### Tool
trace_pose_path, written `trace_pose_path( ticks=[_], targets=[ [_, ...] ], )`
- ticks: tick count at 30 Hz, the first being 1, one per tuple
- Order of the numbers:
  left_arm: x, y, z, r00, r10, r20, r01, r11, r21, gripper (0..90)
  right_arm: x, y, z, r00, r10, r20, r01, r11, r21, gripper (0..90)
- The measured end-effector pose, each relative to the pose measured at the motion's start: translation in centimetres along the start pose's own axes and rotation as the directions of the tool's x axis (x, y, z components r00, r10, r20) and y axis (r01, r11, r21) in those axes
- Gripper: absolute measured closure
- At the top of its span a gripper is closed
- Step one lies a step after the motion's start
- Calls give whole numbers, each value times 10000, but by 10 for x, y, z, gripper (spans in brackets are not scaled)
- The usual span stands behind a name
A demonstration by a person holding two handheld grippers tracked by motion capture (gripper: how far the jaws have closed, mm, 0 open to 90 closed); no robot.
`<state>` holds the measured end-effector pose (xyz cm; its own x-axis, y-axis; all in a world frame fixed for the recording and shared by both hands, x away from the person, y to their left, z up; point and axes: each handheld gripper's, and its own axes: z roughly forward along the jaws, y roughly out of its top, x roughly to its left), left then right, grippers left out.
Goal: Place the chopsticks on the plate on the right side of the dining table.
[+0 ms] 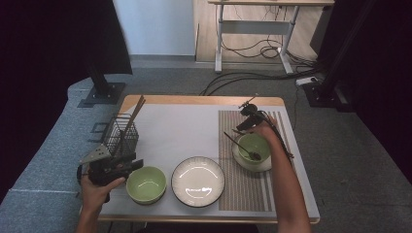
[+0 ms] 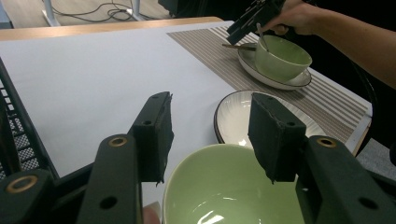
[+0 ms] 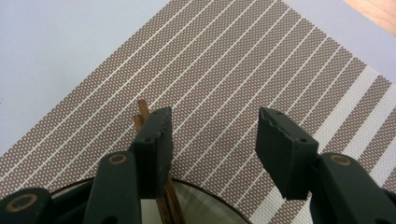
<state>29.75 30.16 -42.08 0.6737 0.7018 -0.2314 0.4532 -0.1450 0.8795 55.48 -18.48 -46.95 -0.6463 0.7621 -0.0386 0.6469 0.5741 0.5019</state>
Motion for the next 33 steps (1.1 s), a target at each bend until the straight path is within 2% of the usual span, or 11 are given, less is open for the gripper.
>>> trace_pose_path(
  ticks=[25, 33],
  targets=[
    [0, 0, 0, 10000, 7, 15, -7, 10000, 19, 497, 2, 0, -1, 9999, -128, 18, 128, 9999, 49, 461],
    [1, 0, -2, 10000, -15, 2, 15, 10000, -40, 497, 6, 7, -1, 9996, -276, 1, 276, 9996, 102, 461]
  ],
)
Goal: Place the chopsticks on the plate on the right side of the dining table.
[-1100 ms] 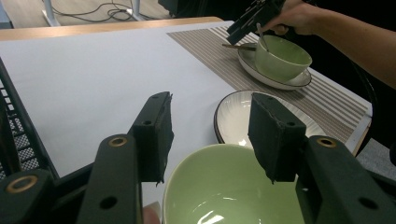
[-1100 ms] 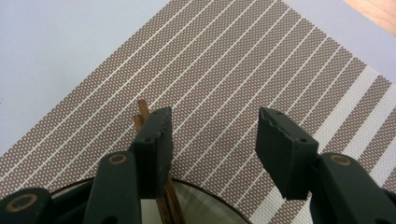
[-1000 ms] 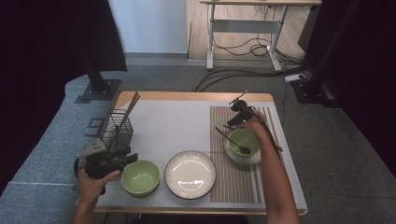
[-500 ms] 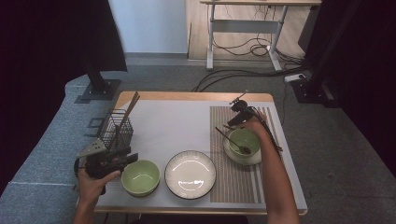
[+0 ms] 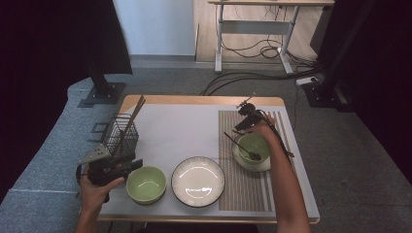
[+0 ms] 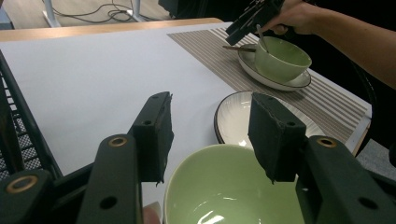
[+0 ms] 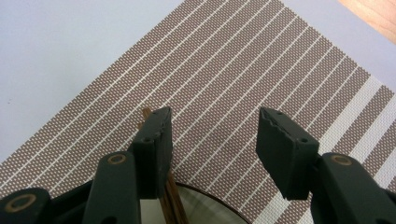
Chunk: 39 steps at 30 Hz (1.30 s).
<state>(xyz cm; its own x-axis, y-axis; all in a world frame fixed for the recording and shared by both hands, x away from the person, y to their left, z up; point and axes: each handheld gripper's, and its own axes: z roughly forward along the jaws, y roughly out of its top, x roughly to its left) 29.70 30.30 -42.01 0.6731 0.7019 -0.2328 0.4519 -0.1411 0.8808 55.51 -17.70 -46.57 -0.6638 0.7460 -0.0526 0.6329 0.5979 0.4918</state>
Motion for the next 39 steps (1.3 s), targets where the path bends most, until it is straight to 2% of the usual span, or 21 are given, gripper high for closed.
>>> trace_pose_path(
  ticks=[13, 39],
  targets=[
    [0, 0, 0, 10000, -6, 13, 6, 10000, -17, 497, 4, 2, 1, 9997, -222, 38, 222, 9995, 230, 461],
    [-1, 0, -1, 10000, -29, 44, 29, 10000, -40, 496, 12, 2, 1, 9969, -661, -431, 681, 9967, 453, 463]
  ],
)
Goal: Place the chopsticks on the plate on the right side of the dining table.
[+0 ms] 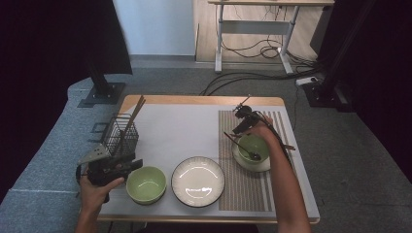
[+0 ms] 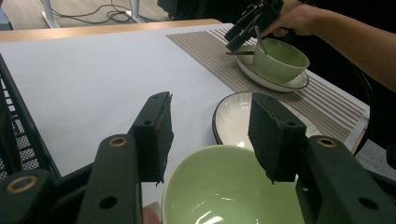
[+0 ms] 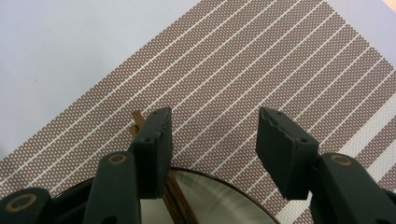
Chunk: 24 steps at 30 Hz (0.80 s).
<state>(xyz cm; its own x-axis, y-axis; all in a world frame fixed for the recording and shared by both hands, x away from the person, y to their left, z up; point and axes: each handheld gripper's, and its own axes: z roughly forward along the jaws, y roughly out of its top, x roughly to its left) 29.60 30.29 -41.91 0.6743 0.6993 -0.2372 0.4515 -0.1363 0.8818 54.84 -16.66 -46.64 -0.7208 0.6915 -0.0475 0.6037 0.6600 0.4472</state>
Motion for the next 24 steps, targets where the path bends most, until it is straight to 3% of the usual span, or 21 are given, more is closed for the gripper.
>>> trace_pose_path(
  ticks=[24],
  targets=[
    [0, 1, -1, 10000, -2, 4, 2, 10000, -24, 495, 5, 0, 2, 9991, -235, -362, 241, 9996, 160, 464]
  ],
)
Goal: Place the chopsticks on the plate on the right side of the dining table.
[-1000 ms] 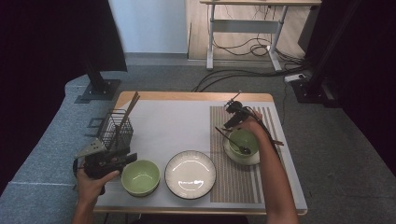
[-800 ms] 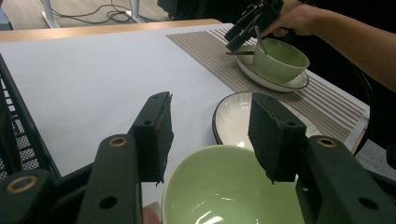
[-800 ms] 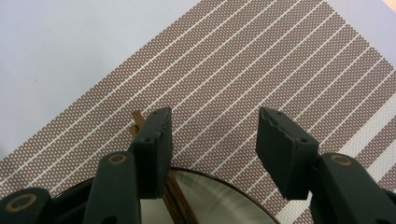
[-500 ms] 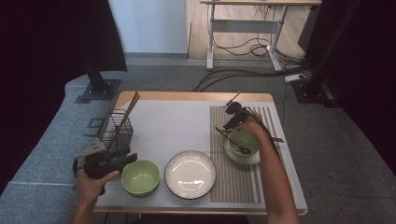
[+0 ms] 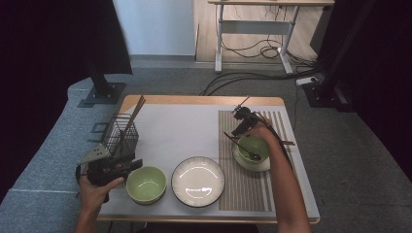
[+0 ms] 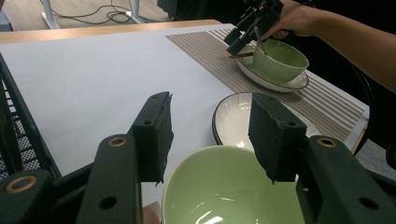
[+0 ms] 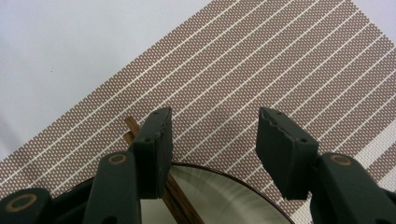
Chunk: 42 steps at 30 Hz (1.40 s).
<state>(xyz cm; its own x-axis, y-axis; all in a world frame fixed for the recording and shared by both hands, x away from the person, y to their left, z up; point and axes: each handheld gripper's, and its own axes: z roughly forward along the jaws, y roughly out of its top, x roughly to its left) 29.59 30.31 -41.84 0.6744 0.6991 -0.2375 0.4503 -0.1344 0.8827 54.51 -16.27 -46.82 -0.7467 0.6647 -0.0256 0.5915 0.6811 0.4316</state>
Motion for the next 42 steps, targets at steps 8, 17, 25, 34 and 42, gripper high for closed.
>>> trace_pose_path(
  ticks=[8, 17, 25, 34, 42],
  targets=[
    [0, 0, 1, 10000, 31, 6, -31, 10000, 30, 495, -1, -1, -1, 10000, -24, -36, 24, 10000, -5, 464],
    [0, 0, 1, 10000, 48, 5, -48, 10000, 42, 495, 0, -1, -2, 9998, -156, -127, 156, 9999, 18, 463],
    [0, 0, 1, 10000, 33, 12, -33, 10000, 36, 495, -1, -1, -5, 9999, -155, -34, 155, 9998, -100, 459],
    [0, 0, 1, 10000, 27, 36, -27, 10000, 31, 495, -5, -4, -12, 9993, 148, 344, -135, 9992, -368, 454],
    [1, 1, 0, 10000, 22, 43, -22, 10000, 2, 495, -9, -8, -25, 9975, 473, 517, -433, 9962, -761, 454]
  ],
)
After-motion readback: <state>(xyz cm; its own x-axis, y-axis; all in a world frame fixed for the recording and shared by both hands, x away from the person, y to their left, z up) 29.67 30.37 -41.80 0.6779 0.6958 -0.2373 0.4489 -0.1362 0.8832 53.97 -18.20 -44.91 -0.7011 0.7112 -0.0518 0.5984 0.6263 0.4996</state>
